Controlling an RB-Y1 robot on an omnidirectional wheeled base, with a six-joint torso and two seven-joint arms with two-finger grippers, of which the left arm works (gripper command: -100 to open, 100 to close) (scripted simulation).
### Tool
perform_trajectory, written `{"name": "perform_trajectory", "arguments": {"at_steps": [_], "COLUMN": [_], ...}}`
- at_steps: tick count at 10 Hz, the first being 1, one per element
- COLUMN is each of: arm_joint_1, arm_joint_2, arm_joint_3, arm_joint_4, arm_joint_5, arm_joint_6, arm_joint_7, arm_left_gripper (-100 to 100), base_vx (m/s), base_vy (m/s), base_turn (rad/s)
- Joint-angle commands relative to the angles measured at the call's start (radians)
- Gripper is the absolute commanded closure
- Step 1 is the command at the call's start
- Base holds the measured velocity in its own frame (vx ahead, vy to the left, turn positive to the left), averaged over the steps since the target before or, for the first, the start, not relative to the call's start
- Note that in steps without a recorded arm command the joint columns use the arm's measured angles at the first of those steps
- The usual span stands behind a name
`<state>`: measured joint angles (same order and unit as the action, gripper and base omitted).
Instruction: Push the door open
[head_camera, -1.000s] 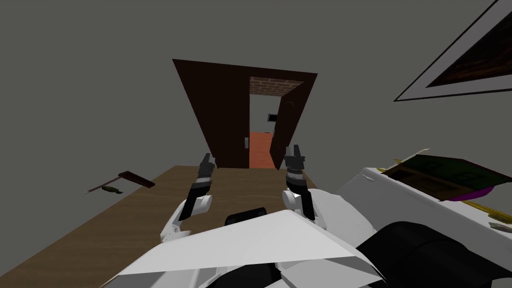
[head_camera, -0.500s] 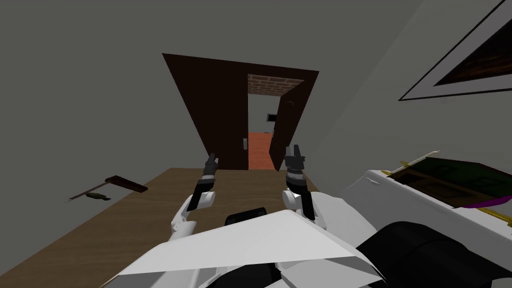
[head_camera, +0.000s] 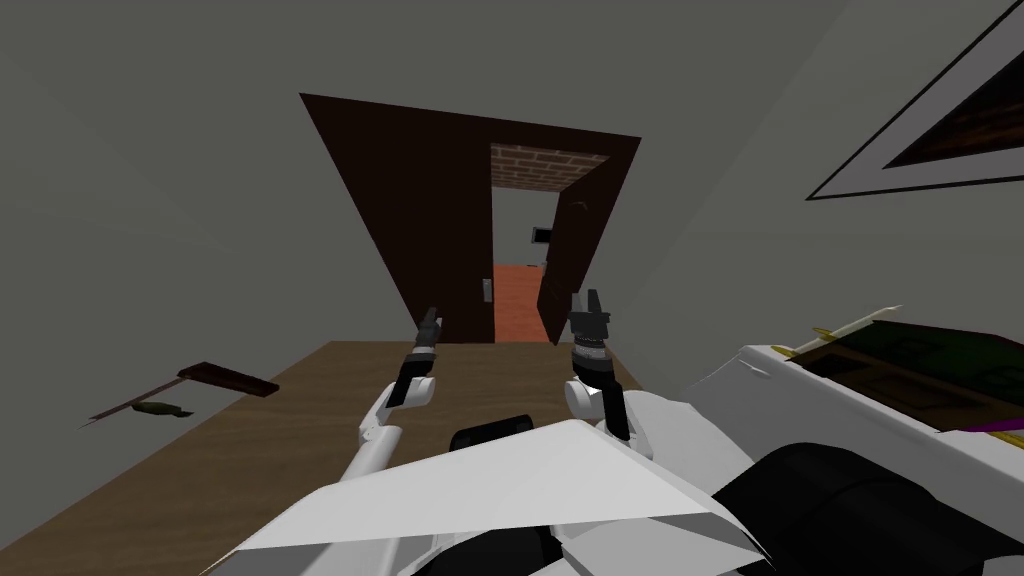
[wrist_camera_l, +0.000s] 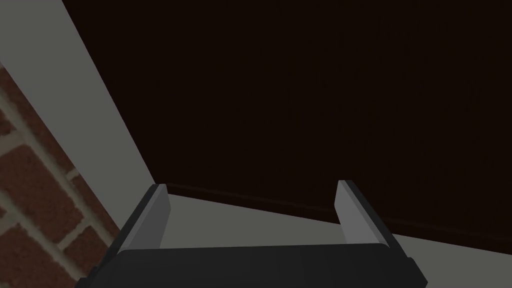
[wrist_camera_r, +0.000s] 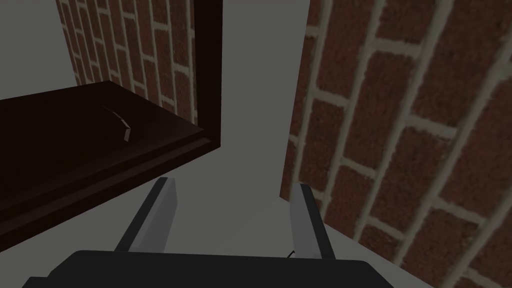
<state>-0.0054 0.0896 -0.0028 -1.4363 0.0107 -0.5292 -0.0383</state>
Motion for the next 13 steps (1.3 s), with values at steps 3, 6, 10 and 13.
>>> {"name": "perform_trajectory", "arguments": {"at_steps": [3, 6, 10, 13], "arm_joint_1": [-0.065, -0.121, -0.194, -0.246], "arm_joint_2": [0.002, 0.002, 0.001, -0.001], "arm_joint_3": [0.001, 0.003, 0.005, 0.006], "arm_joint_4": [0.110, 0.202, 0.321, 0.406], "arm_joint_5": [0.018, 0.032, 0.050, 0.064], "arm_joint_6": [0.013, 0.020, 0.029, 0.036], "arm_joint_7": [0.002, 0.002, 0.003, 0.004], "arm_left_gripper": [-100, -100, -100, -100], "base_vx": [0.089, 0.117, 0.103, 0.095], "base_vy": [-0.036, -0.038, -0.027, -0.030], "base_turn": [-0.028, -0.027, -0.026, -0.028]}}
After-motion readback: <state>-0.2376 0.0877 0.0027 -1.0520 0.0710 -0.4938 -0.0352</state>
